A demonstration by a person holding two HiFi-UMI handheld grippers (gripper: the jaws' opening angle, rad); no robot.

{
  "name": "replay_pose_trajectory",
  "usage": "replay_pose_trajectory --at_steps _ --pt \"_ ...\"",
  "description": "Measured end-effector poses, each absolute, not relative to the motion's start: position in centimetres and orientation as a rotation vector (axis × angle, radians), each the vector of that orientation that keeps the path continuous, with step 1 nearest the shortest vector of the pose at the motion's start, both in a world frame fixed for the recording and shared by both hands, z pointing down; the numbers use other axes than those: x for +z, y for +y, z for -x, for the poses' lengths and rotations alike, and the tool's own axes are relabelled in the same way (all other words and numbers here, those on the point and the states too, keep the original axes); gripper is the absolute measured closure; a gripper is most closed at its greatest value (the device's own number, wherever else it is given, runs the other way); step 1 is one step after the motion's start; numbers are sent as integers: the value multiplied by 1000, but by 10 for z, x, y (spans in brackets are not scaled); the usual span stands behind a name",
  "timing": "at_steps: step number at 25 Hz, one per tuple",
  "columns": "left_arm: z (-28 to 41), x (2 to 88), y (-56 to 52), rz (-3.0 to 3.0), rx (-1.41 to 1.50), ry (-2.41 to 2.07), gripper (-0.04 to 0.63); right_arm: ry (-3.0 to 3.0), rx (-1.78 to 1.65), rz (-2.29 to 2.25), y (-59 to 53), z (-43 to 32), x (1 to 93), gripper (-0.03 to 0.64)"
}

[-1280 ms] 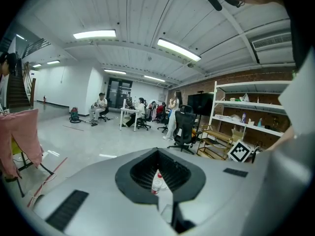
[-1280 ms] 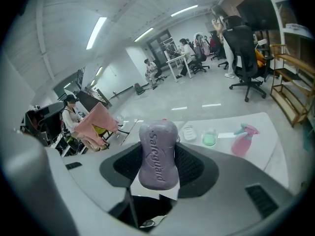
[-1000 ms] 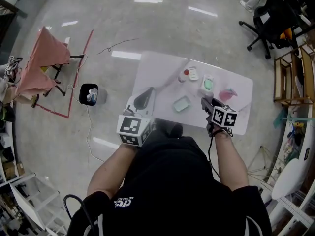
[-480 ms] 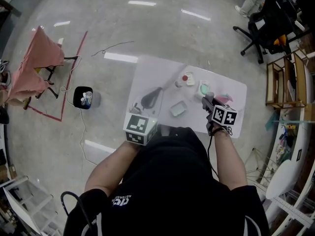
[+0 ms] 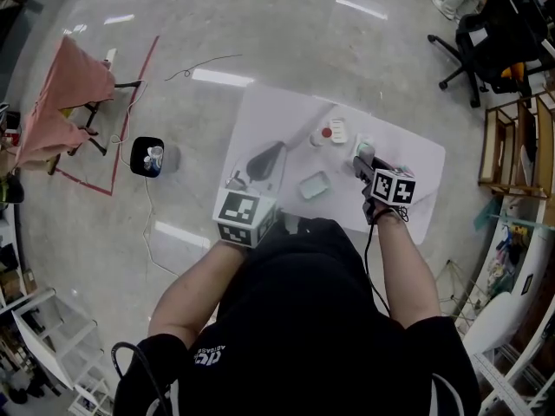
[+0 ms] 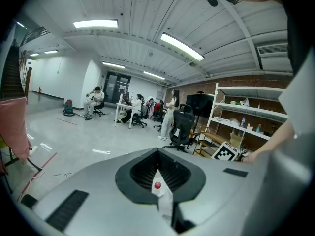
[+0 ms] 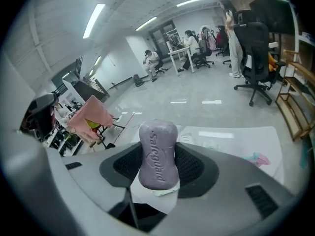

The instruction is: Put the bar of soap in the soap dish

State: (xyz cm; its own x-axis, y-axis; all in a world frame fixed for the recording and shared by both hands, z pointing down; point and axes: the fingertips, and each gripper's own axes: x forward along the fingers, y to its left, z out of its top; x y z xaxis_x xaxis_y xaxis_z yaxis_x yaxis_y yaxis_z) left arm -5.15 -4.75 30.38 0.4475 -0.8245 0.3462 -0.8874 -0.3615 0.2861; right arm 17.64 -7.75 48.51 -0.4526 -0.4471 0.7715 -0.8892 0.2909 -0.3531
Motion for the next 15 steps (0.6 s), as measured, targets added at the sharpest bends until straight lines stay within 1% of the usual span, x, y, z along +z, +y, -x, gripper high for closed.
replay_pose_trajectory --at_steps 4,9,15 --pt "41 309 -64 -2199 178 -1476 588 -2026 1093 -1122 -98 -180 509 407" --pt "37 314 -83 -2183 223 -1538 588 -2003 1101 -1072 -127 -178 537 407" --pt "39 340 -93 -2108 232 -1540 588 -1966 1131 -1020 -150 -177 576 407"
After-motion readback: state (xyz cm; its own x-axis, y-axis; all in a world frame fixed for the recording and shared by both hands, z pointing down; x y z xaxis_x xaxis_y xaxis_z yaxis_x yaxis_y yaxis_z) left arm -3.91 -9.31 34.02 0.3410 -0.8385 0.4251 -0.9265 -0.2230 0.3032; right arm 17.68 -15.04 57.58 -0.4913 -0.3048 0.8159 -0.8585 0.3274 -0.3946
